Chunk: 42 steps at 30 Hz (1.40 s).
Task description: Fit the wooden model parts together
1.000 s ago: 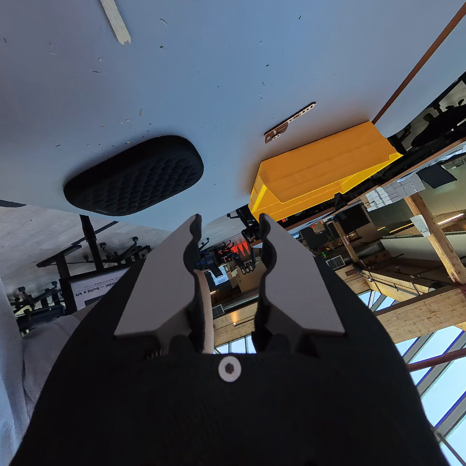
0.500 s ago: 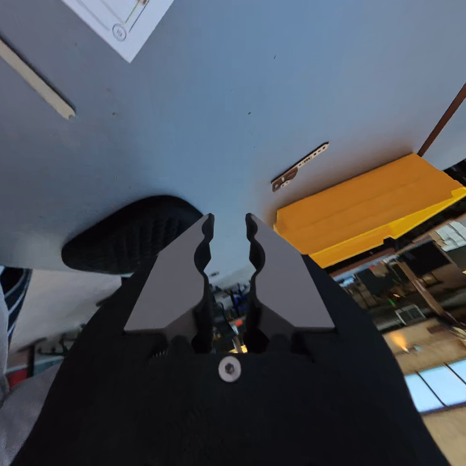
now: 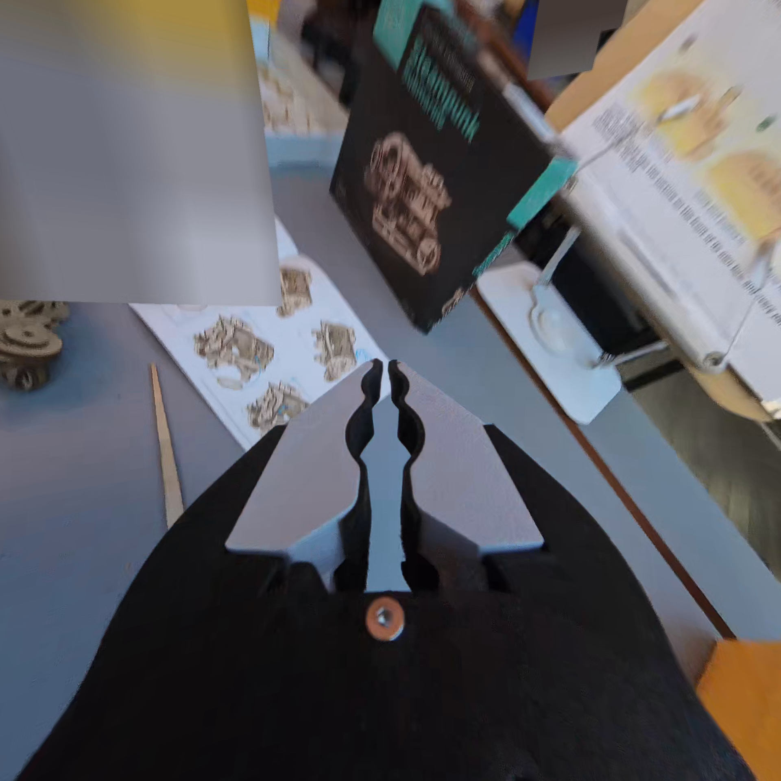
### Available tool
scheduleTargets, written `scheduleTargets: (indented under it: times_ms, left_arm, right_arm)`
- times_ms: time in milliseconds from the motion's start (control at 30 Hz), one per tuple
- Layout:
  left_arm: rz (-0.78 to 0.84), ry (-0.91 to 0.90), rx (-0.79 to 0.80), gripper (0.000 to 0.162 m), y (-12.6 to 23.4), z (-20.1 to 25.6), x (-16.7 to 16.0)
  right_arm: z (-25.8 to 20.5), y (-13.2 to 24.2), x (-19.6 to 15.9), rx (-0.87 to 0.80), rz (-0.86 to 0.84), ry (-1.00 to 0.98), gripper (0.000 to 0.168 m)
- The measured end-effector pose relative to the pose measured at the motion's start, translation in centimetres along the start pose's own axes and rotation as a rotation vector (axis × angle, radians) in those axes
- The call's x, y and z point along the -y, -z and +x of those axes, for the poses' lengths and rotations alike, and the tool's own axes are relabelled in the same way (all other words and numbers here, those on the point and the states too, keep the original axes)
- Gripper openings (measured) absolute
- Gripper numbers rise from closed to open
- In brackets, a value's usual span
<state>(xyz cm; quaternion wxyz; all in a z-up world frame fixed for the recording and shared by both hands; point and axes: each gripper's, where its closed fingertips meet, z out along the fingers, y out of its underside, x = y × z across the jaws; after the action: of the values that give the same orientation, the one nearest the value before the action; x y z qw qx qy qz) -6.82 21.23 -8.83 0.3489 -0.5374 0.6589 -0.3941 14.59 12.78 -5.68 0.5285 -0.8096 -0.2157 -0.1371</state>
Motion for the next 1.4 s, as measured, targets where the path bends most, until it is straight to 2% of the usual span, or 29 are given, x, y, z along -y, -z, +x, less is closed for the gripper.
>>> scheduleTargets:
  times_ms: [33, 100, 200, 233, 267, 333, 367, 467, 567, 733, 933, 1400]
  left_arm:
    - [0.012, -0.007, -0.041, 0.046, -0.3, 0.8, 0.2]
    - [0.030, -0.003, -0.118, 0.044, -0.7, 2.2, 0.3]
    - [0.036, 0.012, -0.199, 0.042, -1.1, 3.6, 0.2]
    - [0.033, 0.018, -0.217, 0.042, -1.2, 3.8, 0.1]
    - [0.032, 0.027, -0.240, 0.043, -1.2, 4.1, 0.0]
    - [0.043, 0.051, -0.288, 0.042, -1.1, 4.6, 0.1]
    - [0.058, 0.066, -0.308, 0.042, -0.9, 4.7, 0.3]
    - [0.096, 0.111, -0.372, 0.041, -0.3, 5.0, 0.7]
    - [0.097, 0.134, -0.435, 0.042, -0.1, 5.6, 0.6]
    - [0.095, 0.099, -0.499, 0.046, 0.0, 7.1, 0.6]
    - [0.076, 0.069, -0.484, 0.052, -0.3, 7.2, 0.2]
    - [-0.002, 0.050, -0.522, 0.045, -0.6, 8.1, -1.1]
  right_arm:
    - [-0.1, 0.2, 1.2, 0.000, 0.100, -0.019, 0.001]
    - [-1.3, 0.5, 1.7, 0.076, 0.160, -0.082, 0.005]
    - [-2.0, 0.6, 1.2, 0.103, 0.224, -0.121, 0.013]
    - [-2.2, 0.6, 1.1, 0.116, 0.236, -0.129, 0.024]
    - [-2.5, 0.5, 1.0, 0.147, 0.240, -0.142, 0.042]
    - [-2.5, 0.2, 0.7, 0.172, 0.228, -0.192, 0.049]
    - [-2.7, 0.0, 0.4, 0.191, 0.224, -0.206, 0.048]
    - [-3.2, -0.4, -0.4, 0.218, 0.210, -0.213, 0.031]
    - [-3.1, -0.5, -0.9, 0.202, 0.196, -0.162, 0.030]
    - [-2.1, 0.7, 0.5, 0.144, 0.284, -0.159, 0.029]
    - [-1.3, 1.0, 0.5, 0.128, 0.305, -0.194, 0.028]
    - [-2.5, 0.4, -0.1, 0.154, 0.258, -0.136, 0.027]
